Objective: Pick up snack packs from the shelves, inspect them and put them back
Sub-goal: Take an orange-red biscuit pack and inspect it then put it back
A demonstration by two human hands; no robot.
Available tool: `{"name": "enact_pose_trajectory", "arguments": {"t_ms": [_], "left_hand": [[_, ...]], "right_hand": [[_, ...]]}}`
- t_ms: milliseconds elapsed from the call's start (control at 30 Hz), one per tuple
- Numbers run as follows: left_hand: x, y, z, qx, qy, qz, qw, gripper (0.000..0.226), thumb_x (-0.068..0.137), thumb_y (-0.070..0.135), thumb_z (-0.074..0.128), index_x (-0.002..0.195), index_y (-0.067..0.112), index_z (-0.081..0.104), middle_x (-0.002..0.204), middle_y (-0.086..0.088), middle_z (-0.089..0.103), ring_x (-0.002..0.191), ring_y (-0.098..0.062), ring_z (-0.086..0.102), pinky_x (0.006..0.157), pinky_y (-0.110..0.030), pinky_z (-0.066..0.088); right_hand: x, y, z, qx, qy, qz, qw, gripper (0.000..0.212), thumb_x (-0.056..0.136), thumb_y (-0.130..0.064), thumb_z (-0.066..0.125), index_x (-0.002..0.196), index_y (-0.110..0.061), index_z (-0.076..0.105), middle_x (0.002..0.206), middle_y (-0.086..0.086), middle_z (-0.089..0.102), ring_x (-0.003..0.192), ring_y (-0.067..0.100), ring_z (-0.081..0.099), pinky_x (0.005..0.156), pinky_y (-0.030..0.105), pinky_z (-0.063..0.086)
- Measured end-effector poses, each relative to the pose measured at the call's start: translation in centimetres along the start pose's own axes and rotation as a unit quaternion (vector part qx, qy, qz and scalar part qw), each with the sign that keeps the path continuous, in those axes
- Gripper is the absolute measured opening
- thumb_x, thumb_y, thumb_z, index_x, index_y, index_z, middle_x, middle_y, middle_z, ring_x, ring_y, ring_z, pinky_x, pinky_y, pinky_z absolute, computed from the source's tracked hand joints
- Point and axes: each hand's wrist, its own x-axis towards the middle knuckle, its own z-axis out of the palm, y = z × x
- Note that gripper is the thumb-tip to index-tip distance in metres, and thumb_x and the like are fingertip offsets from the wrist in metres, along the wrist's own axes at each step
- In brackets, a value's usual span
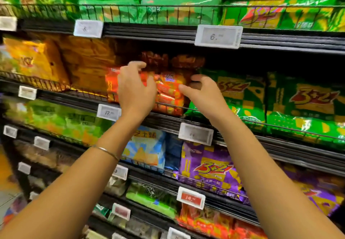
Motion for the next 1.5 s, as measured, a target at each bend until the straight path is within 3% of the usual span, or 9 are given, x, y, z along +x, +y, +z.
{"name": "enact_pose_trajectory", "arguments": {"t_ms": [100, 200, 367, 600, 833, 1000, 1067, 1233, 1500], "left_hand": [[1.9, -4.4, -1.5, 0.023, 0.016, -0.162, 0.986, 0.058, 0.091, 0.034, 0.067, 0.143, 0.017, 0.046, 0.15, -0.013, 0.042, 0.136, -0.037, 0.044, 0.113, -0.049, 0.036], [4.0, -7.8, -3.0, 0.02, -0.062, -0.244, 0.968, 0.064, 0.091, 0.05, 0.065, 0.142, 0.015, 0.047, 0.144, -0.013, 0.056, 0.133, -0.036, 0.054, 0.117, -0.052, 0.035], [4.5, -9.0, -4.3, -0.127, -0.075, -0.194, 0.97, 0.048, 0.068, 0.037, 0.069, 0.113, 0.025, 0.054, 0.105, 0.006, 0.073, 0.111, -0.022, 0.07, 0.105, -0.047, 0.053], [2.3, -8.1, -6.9, -0.238, 0.07, -0.086, 0.965, 0.07, 0.08, 0.037, 0.082, 0.139, 0.012, 0.055, 0.132, -0.002, 0.063, 0.121, -0.004, 0.062, 0.106, -0.032, 0.053], [-5.9, -10.0, -10.8, -0.278, 0.037, -0.113, 0.953, 0.04, 0.083, 0.049, 0.082, 0.11, 0.02, 0.07, 0.111, -0.006, 0.073, 0.095, -0.015, 0.066, 0.088, -0.041, 0.057], [-16.4, -13.1, -12.2, -0.318, -0.081, -0.284, 0.901, 0.059, 0.073, 0.051, 0.086, 0.114, 0.02, 0.058, 0.106, -0.003, 0.077, 0.094, -0.017, 0.072, 0.078, -0.035, 0.062], [-19.9, -14.2, -13.2, -0.329, -0.114, -0.367, 0.862, 0.058, 0.077, 0.049, 0.086, 0.118, 0.017, 0.062, 0.11, -0.009, 0.078, 0.09, -0.018, 0.075, 0.07, -0.032, 0.064], [-25.6, -14.9, -15.4, -0.408, -0.224, -0.533, 0.706, 0.064, 0.09, 0.065, 0.055, 0.131, 0.018, 0.072, 0.131, -0.013, 0.072, 0.118, -0.032, 0.071, 0.088, -0.054, 0.062], [-28.7, -14.6, -16.8, -0.364, -0.259, -0.571, 0.688, 0.084, 0.085, 0.08, 0.043, 0.145, 0.023, 0.059, 0.14, -0.009, 0.068, 0.127, -0.03, 0.066, 0.095, -0.05, 0.06]], "right_hand": [[0.5, -0.7, 2.3, -0.086, 0.029, 0.012, 0.996, 0.07, 0.091, -0.045, 0.074, 0.143, -0.009, 0.047, 0.135, 0.011, 0.061, 0.118, 0.03, 0.061, 0.095, 0.041, 0.051], [0.7, -0.7, 3.2, -0.092, 0.073, 0.019, 0.993, 0.063, 0.09, -0.042, 0.075, 0.138, -0.009, 0.051, 0.131, 0.012, 0.062, 0.117, 0.033, 0.062, 0.093, 0.043, 0.053], [0.6, -1.3, 3.6, 0.025, 0.111, -0.003, 0.993, 0.063, 0.089, -0.024, 0.076, 0.146, -0.009, 0.053, 0.137, 0.009, 0.063, 0.124, 0.025, 0.062, 0.106, 0.046, 0.052], [-3.2, -1.5, 3.1, 0.138, 0.168, -0.129, 0.968, 0.049, 0.091, -0.004, 0.073, 0.138, -0.012, 0.062, 0.131, 0.01, 0.061, 0.111, 0.006, 0.065, 0.096, 0.023, 0.055], [-12.1, 1.9, 5.0, 0.327, 0.073, -0.088, 0.938, 0.051, 0.097, -0.029, 0.061, 0.146, -0.021, 0.048, 0.138, 0.007, 0.066, 0.133, 0.029, 0.06, 0.109, 0.052, 0.051], [-18.2, 7.6, 6.0, 0.286, 0.076, -0.019, 0.955, 0.041, 0.101, -0.028, 0.06, 0.14, -0.019, 0.052, 0.11, -0.03, 0.074, 0.102, -0.009, 0.069, 0.081, 0.01, 0.053], [-20.0, 9.9, 5.9, 0.281, 0.074, 0.034, 0.956, 0.039, 0.095, -0.036, 0.058, 0.132, -0.024, 0.059, 0.104, -0.023, 0.077, 0.096, -0.004, 0.07, 0.078, 0.013, 0.055], [-24.2, 13.6, 6.5, 0.309, 0.012, 0.188, 0.932, 0.045, 0.09, -0.039, 0.059, 0.13, -0.019, 0.067, 0.119, 0.011, 0.075, 0.097, 0.018, 0.071, 0.084, 0.034, 0.058], [-28.6, 16.0, 6.3, 0.324, 0.03, 0.316, 0.891, 0.017, 0.105, -0.036, 0.055, 0.112, -0.021, 0.06, 0.092, -0.001, 0.074, 0.076, 0.015, 0.073, 0.055, 0.032, 0.059]]}}
